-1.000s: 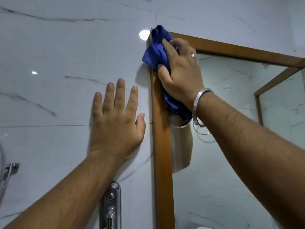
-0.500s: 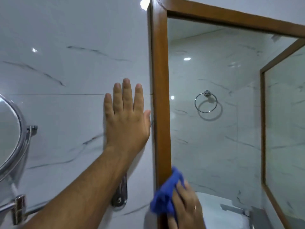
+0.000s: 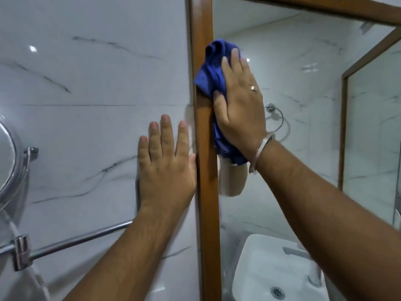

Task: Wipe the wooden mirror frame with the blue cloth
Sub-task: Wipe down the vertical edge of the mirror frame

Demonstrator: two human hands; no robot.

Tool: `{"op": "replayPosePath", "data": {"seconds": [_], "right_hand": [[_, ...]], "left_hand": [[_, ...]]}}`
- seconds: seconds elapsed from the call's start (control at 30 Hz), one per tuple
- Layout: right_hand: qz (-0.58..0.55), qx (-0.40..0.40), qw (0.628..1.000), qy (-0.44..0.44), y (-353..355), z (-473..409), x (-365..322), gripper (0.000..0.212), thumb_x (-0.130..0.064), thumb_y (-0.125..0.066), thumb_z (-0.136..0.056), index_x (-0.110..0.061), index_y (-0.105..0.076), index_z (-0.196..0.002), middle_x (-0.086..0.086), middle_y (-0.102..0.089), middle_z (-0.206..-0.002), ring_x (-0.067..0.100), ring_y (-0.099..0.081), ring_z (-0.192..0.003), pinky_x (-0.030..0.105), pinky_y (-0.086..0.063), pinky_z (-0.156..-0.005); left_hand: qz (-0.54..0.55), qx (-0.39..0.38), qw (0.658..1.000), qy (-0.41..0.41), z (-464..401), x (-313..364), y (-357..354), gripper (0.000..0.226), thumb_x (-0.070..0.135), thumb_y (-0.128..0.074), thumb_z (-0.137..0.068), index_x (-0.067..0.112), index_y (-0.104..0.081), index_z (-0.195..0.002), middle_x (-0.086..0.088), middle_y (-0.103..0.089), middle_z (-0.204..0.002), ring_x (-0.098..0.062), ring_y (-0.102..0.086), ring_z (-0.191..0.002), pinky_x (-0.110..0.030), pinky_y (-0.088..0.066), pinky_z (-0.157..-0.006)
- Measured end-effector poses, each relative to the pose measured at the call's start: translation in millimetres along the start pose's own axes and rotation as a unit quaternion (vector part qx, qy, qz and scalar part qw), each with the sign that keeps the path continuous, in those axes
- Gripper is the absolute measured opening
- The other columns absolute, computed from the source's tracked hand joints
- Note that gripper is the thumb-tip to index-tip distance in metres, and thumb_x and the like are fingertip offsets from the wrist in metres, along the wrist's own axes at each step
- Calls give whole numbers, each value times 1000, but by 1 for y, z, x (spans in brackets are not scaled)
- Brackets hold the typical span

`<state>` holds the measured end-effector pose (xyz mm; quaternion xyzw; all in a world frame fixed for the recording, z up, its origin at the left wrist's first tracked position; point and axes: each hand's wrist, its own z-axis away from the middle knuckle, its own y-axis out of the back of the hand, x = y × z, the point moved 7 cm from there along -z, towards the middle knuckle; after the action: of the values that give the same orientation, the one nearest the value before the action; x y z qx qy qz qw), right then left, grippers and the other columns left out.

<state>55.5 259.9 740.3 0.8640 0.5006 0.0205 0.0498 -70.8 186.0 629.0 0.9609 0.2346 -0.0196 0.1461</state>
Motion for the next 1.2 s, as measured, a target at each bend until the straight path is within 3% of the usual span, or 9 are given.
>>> {"op": "replayPosePath", "data": {"seconds": [0.17,0.33,0.5,0.63,0.77,0.87,1.03,1.13,1.2], "right_hand": [[9,-14,999,29,-14,79,4,63,-24,-44,-91,-8,-23,-148,17,-20,-158,30,-14,-147,43,-16,-120],[5,-69,998,15,-32,223,8,72,-25,-47,-87,-14,-14,-151,8,-12,-157,28,-8,-147,45,-13,-120],[11,-179,982,-64,-50,390,3,79,-31,-46,-85,-22,-5,-152,4,-10,-159,34,-15,-142,37,-7,-120],[57,-287,956,-34,-53,469,5,59,-43,-24,-98,-11,-22,-148,3,7,-162,33,5,-147,44,-9,-117],[10,-224,974,24,-47,390,5,59,-35,-34,-97,-11,-21,-149,22,-29,-153,37,-6,-146,45,-8,-121],[-5,-112,994,17,-32,265,1,63,-27,-47,-87,-3,-31,-144,18,-23,-152,36,-11,-144,43,-6,-120],[-50,-10,999,19,-8,97,0,53,-20,-48,-90,3,-43,-137,26,-45,-142,42,-38,-133,49,-32,-111],[-89,-14,995,32,-4,84,4,43,-13,-47,-91,7,-48,-129,26,-54,-129,35,-51,-120,43,-41,-102],[-89,-35,995,29,-8,116,5,49,-10,-47,-89,6,-43,-136,27,-42,-143,39,-35,-136,42,-29,-115]], "left_hand": [[4,14,1000,6,15,9,-3,68,31,-37,-101,3,-11,-158,-27,-9,-164,-41,-10,-152,-54,-10,-123],[-2,-26,999,-35,137,40,-31,64,13,-32,-95,-8,-19,-153,-31,-17,-160,-44,-17,-150,-54,-20,-123],[-10,-17,995,-95,213,32,-58,76,16,-58,-88,-2,-25,-153,-23,-24,-161,-39,-19,-149,-48,-14,-122],[-29,7,995,-98,219,29,-66,87,26,-65,-87,0,-19,-156,-17,-17,-163,-35,-7,-154,-48,-10,-125],[-18,11,995,-100,224,28,-74,80,25,-55,-91,1,-17,-157,-20,-6,-166,-36,-7,-154,-49,-5,-126],[-8,13,995,-94,223,28,-73,73,26,-46,-95,1,-16,-157,-21,-8,-165,-36,-7,-154,-50,-7,-126],[-6,14,996,-92,227,28,-73,70,28,-43,-98,1,-17,-157,-20,-6,-167,-36,-6,-154,-50,-6,-126],[-7,21,996,-92,226,30,-74,72,28,-46,-95,1,-19,-156,-21,-9,-166,-36,-7,-154,-51,-10,-124],[-6,34,995,-93,226,31,-74,74,27,-50,-93,0,-22,-156,-22,-19,-163,-36,-7,-154,-51,-14,-122]]}}
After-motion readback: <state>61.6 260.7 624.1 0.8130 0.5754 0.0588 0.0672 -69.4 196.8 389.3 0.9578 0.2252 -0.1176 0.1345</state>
